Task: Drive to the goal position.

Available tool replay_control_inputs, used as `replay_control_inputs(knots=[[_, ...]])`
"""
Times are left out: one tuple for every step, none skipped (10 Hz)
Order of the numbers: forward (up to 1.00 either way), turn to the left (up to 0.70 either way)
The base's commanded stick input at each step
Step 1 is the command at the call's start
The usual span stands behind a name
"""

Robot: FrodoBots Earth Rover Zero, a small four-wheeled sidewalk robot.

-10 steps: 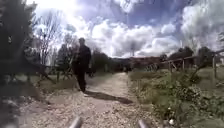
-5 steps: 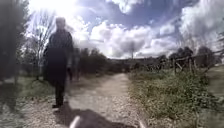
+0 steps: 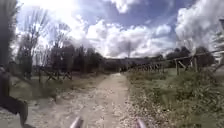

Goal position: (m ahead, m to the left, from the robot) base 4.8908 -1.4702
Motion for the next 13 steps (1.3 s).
replay_control_inputs(knots=[[1.0,0.0],[1.0,0.0],[1.0,0.0],[1.0,0.0],[1.0,0.0],[1.0,0.0],[1.0,0.0],[1.0,0.0],[1.0,0.1],[1.0,0.27],[1.0,0.15],[1.0,0.03],[1.0,0.16]])
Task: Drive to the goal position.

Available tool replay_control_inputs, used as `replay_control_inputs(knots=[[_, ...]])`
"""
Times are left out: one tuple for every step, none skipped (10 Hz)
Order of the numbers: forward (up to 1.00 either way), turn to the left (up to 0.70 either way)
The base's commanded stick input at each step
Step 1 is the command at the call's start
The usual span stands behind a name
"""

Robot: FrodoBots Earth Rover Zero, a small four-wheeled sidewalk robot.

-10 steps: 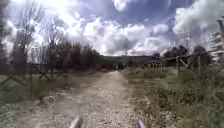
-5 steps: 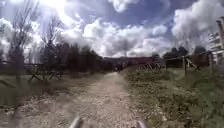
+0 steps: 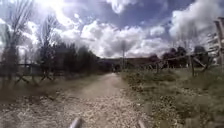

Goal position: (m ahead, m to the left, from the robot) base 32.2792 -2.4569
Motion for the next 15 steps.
replay_control_inputs(knots=[[1.0,0.19],[1.0,0.03],[1.0,0.0],[1.0,0.0],[1.0,0.0],[1.0,0.0],[1.0,0.0],[1.0,0.0],[1.0,0.0],[1.0,0.0],[1.0,0.0],[1.0,0.0],[1.0,0.0],[1.0,0.0],[1.0,0.0]])
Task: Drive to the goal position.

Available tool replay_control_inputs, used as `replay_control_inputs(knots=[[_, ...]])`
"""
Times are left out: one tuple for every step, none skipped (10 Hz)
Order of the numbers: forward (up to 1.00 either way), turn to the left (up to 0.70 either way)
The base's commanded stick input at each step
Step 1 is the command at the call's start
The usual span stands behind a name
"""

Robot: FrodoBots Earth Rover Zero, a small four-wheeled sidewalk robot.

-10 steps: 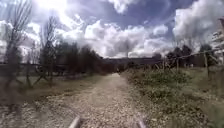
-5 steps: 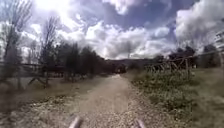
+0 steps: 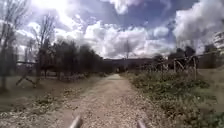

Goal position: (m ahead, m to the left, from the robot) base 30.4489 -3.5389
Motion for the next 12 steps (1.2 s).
replay_control_inputs(knots=[[1.0,0.0],[1.0,0.0],[1.0,0.0],[1.0,0.0],[1.0,0.0],[1.0,0.0],[1.0,0.0],[1.0,0.0],[1.0,0.0],[1.0,0.0],[1.0,0.0],[1.0,0.0]])
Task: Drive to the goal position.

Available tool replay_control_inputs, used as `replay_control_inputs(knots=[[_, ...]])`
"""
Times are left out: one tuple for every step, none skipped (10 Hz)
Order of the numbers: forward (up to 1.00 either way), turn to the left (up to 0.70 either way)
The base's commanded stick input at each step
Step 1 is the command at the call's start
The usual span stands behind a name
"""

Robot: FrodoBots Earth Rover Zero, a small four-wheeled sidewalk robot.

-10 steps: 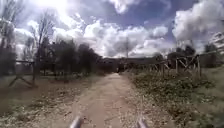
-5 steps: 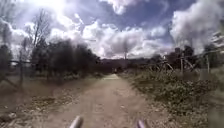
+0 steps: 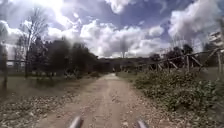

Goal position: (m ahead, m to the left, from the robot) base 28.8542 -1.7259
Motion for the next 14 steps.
replay_control_inputs(knots=[[1.0,0.0],[1.0,0.0],[1.0,0.0],[1.0,0.0],[1.0,0.0],[1.0,0.27],[1.0,0.27],[1.0,0.27],[1.0,0.27],[1.0,0.24],[1.0,0.0],[1.0,0.0],[1.0,0.0],[1.0,0.0]])
